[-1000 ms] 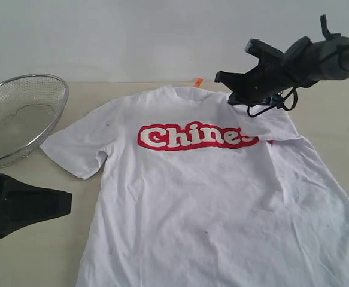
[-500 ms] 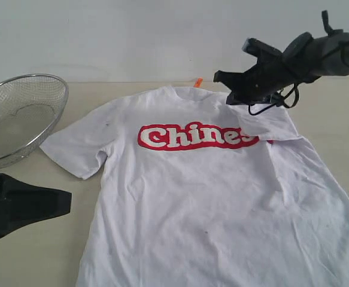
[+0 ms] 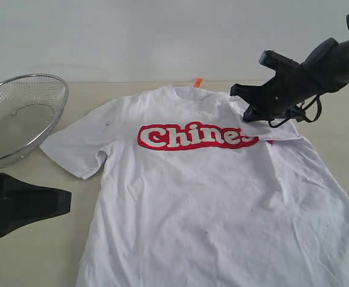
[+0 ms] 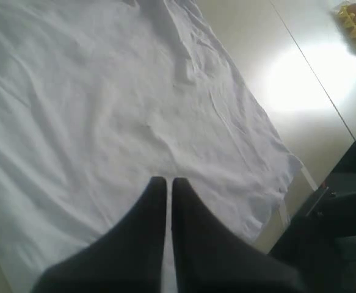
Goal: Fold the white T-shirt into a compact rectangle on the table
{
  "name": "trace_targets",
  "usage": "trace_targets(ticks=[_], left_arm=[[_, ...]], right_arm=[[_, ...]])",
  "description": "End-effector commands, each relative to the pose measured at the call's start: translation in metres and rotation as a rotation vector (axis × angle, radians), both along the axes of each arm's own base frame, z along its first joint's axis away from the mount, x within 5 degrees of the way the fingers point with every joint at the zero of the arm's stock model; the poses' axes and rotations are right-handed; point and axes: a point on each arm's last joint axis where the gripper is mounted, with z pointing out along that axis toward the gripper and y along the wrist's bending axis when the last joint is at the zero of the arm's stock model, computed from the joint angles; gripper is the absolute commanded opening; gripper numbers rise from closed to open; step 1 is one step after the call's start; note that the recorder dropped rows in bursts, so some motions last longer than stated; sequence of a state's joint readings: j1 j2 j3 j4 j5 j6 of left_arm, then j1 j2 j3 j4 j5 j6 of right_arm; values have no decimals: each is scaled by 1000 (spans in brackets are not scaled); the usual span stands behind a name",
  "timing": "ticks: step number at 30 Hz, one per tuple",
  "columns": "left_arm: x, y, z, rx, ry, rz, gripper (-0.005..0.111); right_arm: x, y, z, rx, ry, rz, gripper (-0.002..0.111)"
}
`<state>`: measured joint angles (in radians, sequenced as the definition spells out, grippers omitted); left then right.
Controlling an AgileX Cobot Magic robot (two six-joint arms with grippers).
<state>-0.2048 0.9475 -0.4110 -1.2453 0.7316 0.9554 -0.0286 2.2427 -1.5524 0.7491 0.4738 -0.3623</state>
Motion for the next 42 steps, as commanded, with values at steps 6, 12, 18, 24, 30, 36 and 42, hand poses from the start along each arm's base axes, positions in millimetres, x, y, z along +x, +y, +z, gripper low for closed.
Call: trace_targets(ticks=[6,12,18,24,30,36,42], left_arm=[[1,-1,-1,14,-5,-10,4],[1,-1,-1,13,-3,-13,4],[1,-1,-1,13,-3,-13,4],[1,-1,-1,13,-3,-13,4],[1,-1,-1,13,-3,-13,4],[1,-1,-1,13,-3,-13,4],[1,-1,-1,11,-3,-13,4]], right_arm=[[-5,1,-19,18,74,33,0],[-5,-2,10,16,16,33,0],[-12,-9,53,0,-39,55,0],[-21,-22,52,-102,39,82,0],[-36,-27,25,-153,108,54,0],[-47,-29,7,-176,122,48,0],[-50,-28,5,-169,147,62,0]])
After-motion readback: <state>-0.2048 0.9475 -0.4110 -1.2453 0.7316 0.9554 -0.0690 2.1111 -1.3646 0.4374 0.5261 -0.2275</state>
